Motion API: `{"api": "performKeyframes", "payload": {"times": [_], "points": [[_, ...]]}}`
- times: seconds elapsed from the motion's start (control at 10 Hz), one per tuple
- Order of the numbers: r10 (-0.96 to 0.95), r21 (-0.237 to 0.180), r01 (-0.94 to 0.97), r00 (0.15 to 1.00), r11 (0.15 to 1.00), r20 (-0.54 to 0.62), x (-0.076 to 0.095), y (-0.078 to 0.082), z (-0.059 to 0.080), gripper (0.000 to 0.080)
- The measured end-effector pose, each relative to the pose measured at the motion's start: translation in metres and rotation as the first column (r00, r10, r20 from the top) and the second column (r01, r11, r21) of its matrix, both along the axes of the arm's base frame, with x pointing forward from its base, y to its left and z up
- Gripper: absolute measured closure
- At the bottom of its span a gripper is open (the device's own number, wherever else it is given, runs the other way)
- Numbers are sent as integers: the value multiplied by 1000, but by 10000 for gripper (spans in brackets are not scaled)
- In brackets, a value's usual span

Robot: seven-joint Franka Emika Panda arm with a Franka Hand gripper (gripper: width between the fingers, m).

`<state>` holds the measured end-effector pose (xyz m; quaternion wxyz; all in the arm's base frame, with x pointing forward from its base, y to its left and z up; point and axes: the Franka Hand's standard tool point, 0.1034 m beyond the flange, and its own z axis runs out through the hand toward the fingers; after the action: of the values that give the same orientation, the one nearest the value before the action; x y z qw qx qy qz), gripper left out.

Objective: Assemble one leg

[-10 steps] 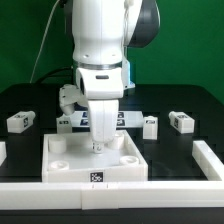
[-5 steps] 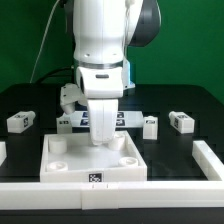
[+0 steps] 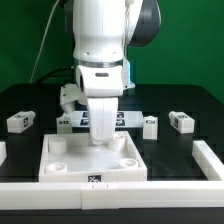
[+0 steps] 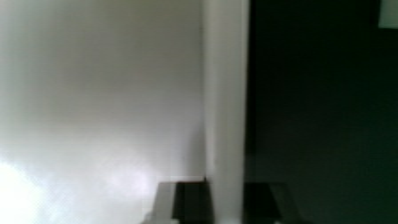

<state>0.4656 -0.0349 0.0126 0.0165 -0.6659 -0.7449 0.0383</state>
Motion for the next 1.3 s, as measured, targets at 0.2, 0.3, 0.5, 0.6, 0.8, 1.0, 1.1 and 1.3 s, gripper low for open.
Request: {"api": "performKeyframes", "payload": {"times": [0.2, 0.3, 0.5, 0.6, 0.8, 1.0, 1.1, 1.3], "points": [[-28, 1, 28, 1000, 1000, 4, 1, 8, 0, 737], [-48, 4, 48, 999, 999, 7, 2, 17, 0, 736], [-86, 9, 86, 996, 996, 12, 5, 38, 1, 736], [-89, 12, 88, 996, 996, 17, 10, 50, 3, 736], [-116, 16, 115, 993, 993, 27, 20, 76, 6, 736], [-100, 22, 100, 995, 995, 19, 28, 99, 2, 736], [-96, 24, 96, 995, 995, 16, 28, 102, 0, 736], [-103, 31, 103, 994, 994, 17, 28, 113, -2, 736]]}}
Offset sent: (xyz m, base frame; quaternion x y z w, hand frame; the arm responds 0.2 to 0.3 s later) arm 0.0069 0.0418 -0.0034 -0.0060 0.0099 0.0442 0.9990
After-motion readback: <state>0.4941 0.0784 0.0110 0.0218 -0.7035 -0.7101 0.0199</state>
